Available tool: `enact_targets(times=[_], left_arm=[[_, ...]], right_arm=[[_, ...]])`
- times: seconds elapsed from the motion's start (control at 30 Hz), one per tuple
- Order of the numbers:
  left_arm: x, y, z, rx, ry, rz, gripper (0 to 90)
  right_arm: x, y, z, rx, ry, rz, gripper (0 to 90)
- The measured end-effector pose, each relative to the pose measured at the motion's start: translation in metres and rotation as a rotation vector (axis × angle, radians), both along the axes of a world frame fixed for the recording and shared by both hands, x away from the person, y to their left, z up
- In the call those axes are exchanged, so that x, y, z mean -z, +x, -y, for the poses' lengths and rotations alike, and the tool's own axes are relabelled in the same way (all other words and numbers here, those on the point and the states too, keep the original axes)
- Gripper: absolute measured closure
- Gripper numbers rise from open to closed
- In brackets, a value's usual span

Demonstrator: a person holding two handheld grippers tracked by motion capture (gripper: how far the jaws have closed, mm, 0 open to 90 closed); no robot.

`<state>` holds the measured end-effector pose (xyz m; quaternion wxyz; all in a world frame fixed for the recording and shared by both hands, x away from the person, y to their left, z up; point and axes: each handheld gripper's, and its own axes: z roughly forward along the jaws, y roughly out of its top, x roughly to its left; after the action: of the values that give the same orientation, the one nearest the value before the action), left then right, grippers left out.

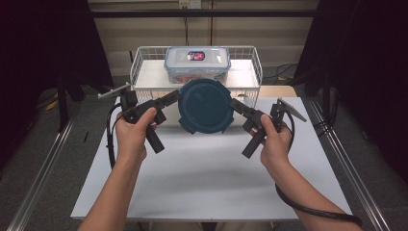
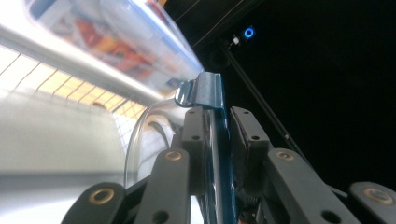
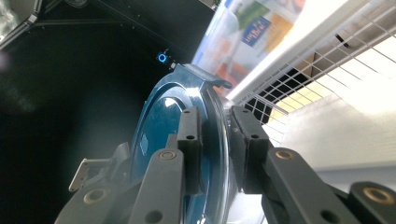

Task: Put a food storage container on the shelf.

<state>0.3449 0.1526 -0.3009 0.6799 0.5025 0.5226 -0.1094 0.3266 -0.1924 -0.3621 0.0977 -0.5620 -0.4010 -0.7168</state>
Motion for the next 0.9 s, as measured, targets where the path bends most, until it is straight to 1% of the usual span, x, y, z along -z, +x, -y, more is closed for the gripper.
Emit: enact_targets(times=[0.1, 0.17, 0.2, 0.23, 0.27, 0.3, 0.33, 0.37, 0.4, 0.43, 0.47, 0.53, 0.57, 0.6, 0.67, 0.7, 0.77, 0.8, 0.83, 0.87, 0.9], left_arm=[[-0.005, 0.003, -0.001, 0.006, -0.004, 0.011, 77.1], [-0.009, 0.005, 0.0, 0.003, -0.019, 0.007, 77.1], [-0.012, 0.007, 0.0, 0.002, -0.012, 0.007, 77.1], [-0.013, 0.009, -0.001, 0.011, -0.016, 0.01, 77.2], [-0.015, 0.011, -0.001, 0.008, -0.021, 0.003, 77.2], [-0.016, 0.013, -0.001, 0.013, -0.016, 0.009, 77.2], [-0.019, 0.014, 0.0, 0.009, -0.025, 0.01, 77.2], [-0.022, 0.015, 0.0, 0.012, -0.02, 0.004, 77.2], [-0.024, 0.017, 0.0, 0.01, -0.031, 0.007, 77.2], [-0.025, 0.018, 0.0, 0.014, -0.03, 0.018, 77.1], [-0.028, 0.02, 0.0, 0.013, -0.04, 0.011, 77.1], [-0.032, 0.023, 0.001, 0.015, -0.045, 0.029, 77.1], [-0.034, 0.025, 0.001, 0.019, -0.047, 0.024, 77.1], [-0.035, 0.027, 0.001, 0.027, -0.052, 0.032, 77.1], [-0.04, 0.031, 0.001, 0.018, -0.065, 0.023, 77.1], [-0.04, 0.033, 0.0, 0.029, -0.054, 0.041, 77.0], [-0.044, 0.036, 0.001, 0.023, -0.063, 0.037, 77.0], [-0.046, 0.038, 0.0, 0.026, -0.061, 0.043, 77.0], [-0.048, 0.04, 0.0, 0.025, -0.061, 0.041, 77.0], [-0.049, 0.042, 0.001, 0.023, -0.062, 0.039, 76.9], [-0.051, 0.043, 0.001, 0.016, -0.069, 0.04, 76.9]], right_arm=[[-0.006, 0.003, -0.001, 0.006, 0.004, 0.011, 75.2], [-0.01, 0.004, -0.001, 0.009, 0.013, 0.009, 75.2], [-0.012, 0.005, -0.001, 0.009, 0.011, 0.01, 75.2], [-0.015, 0.007, -0.001, 0.012, 0.007, 0.015, 75.2], [-0.018, 0.008, -0.001, 0.014, 0.009, 0.012, 75.2], [-0.021, 0.009, -0.001, 0.015, 0.011, 0.013, 75.3], [-0.023, 0.01, -0.001, 0.017, 0.015, 0.014, 75.3], [-0.026, 0.011, -0.001, 0.022, 0.014, 0.015, 75.3], [-0.03, 0.012, 0.0, 0.024, 0.016, 0.02, 75.4], [-0.033, 0.014, 0.0, 0.026, 0.018, 0.025, 75.4], [-0.036, 0.015, 0.0, 0.026, 0.017, 0.028, 75.4], [-0.043, 0.019, 0.001, 0.036, 0.013, 0.04, 75.4], [-0.046, 0.02, 0.001, 0.037, 0.016, 0.04, 75.4], [-0.049, 0.022, 0.001, 0.045, 0.015, 0.045, 75.4], [-0.056, 0.026, 0.001, 0.053, 0.021, 0.05, 75.5], [-0.059, 0.027, 0.001, 0.057, 0.016, 0.055, 75.5], [-0.064, 0.03, 0.001, 0.062, 0.011, 0.064, 75.5], [-0.066, 0.032, 0.001, 0.065, 0.01, 0.068, 75.5], [-0.069, 0.034, 0.0, 0.066, 0.019, 0.063, 75.5], [-0.071, 0.037, 0.0, 0.071, 0.018, 0.06, 75.5], [-0.072, 0.038, -0.001, 0.076, 0.022, 0.061, 75.4]])
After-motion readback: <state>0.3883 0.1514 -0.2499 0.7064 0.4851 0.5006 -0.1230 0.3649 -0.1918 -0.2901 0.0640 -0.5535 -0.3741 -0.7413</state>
